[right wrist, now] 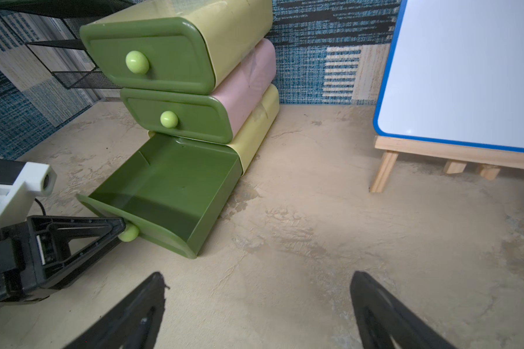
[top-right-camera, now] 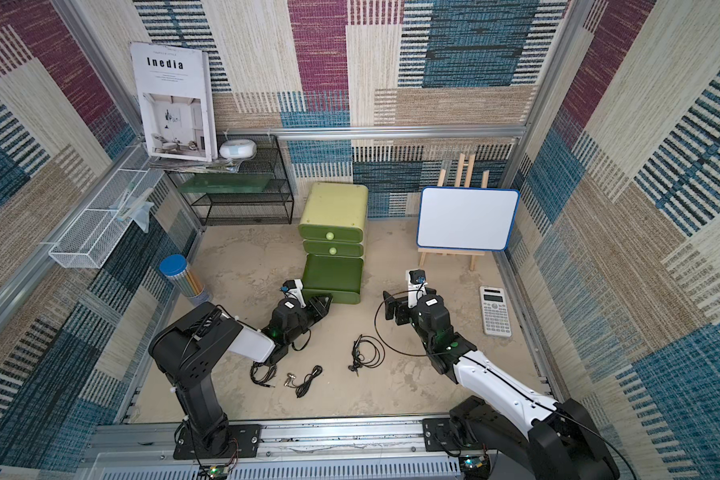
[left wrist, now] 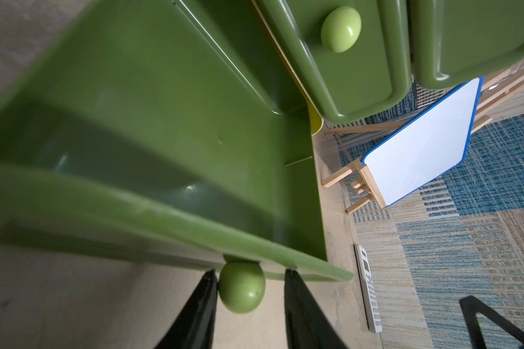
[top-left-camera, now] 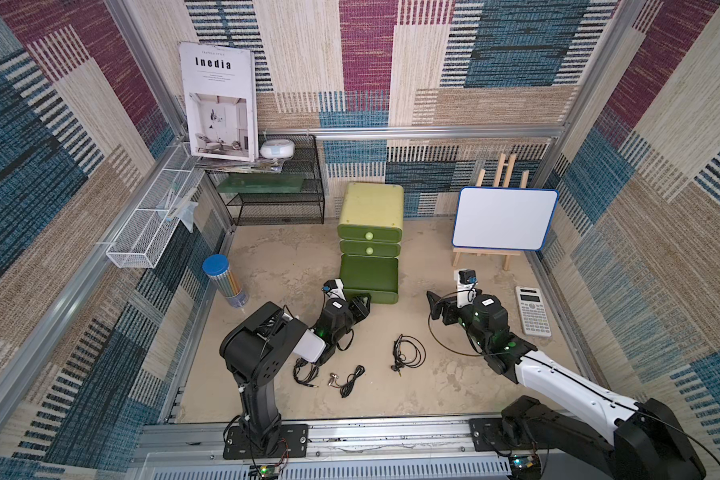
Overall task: Place the wired earphones into the drawer by color
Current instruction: Open the drawer in the storage box, then pick up the wired earphones from the center of the board.
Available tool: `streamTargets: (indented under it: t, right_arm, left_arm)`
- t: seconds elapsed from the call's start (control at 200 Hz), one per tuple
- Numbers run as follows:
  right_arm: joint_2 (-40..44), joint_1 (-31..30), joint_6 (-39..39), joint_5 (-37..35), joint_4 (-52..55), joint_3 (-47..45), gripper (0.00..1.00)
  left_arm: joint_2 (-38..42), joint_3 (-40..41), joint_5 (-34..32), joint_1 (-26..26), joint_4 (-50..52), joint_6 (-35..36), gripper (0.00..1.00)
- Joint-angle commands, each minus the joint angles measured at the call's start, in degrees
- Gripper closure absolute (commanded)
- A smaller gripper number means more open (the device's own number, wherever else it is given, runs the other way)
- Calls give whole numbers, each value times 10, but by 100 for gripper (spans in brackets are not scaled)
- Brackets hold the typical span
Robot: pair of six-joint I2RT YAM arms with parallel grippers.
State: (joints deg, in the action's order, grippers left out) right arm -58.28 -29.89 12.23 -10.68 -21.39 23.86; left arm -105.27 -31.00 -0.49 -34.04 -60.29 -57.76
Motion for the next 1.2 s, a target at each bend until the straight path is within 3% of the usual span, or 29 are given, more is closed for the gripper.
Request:
streamTargets:
  t: [0.0, 0.14, 0.295, 0.676, 0.906, 1.197]
  right_arm:
    - [2, 0, -2, 24, -17, 0, 2]
    - [3, 0, -6, 45, -11, 4, 2]
    - [-2, 0, -13, 111, 1, 14, 3]
    - [-9, -3, 98, 212, 44, 4, 5]
    - [-35, -15, 159, 245, 85, 8, 10]
    - [-76, -56, 206, 246, 104, 13, 20]
  left_arm:
    - [12, 2, -14, 0, 7, 10, 52]
    - [38, 13, -18, 1, 27, 17, 45]
    - [107, 25, -36, 1, 115, 37, 37]
    - [409, 47, -107, 1, 457, 162, 13]
    - [539, 17, -108, 1, 646, 247, 9]
    - [643, 35, -116, 1, 741, 312, 6]
